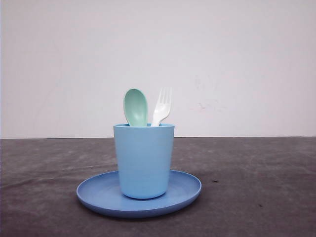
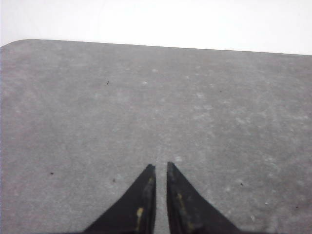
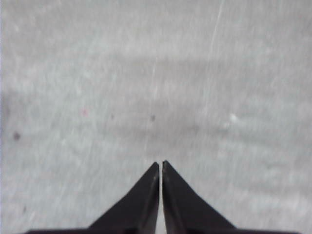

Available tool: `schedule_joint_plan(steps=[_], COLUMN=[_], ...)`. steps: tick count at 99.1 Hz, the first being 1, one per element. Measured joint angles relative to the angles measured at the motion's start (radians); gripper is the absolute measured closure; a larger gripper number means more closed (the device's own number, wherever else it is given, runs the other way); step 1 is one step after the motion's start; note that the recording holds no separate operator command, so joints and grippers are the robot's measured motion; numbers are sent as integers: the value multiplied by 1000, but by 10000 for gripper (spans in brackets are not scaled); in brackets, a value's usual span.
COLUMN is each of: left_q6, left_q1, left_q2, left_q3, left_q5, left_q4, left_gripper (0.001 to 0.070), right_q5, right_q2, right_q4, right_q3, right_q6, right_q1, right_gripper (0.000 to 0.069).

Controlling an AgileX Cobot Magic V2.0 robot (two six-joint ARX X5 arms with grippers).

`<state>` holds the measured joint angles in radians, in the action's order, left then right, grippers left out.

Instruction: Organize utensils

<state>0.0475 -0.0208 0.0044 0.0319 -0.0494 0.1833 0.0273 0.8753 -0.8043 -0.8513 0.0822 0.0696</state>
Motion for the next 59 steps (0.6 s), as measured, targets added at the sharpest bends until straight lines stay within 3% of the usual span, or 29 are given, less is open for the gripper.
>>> schedule_joint_plan(steps=[25, 41, 59], left_q6=[0, 0, 0], left_q1=[0, 0, 0], left_q2=[0, 0, 0], left_q3=[0, 0, 0], left_q5=[0, 0, 0], left_q4=[0, 0, 0], left_gripper=[695, 695, 695], right_q5=[11, 99, 130], right_q2=[-291, -512, -712], right_q4=[271, 444, 532], right_q3=[238, 461, 650], right_q6=[-34, -34, -34], right_q1=[-21, -63, -92], right_gripper=[682, 682, 682])
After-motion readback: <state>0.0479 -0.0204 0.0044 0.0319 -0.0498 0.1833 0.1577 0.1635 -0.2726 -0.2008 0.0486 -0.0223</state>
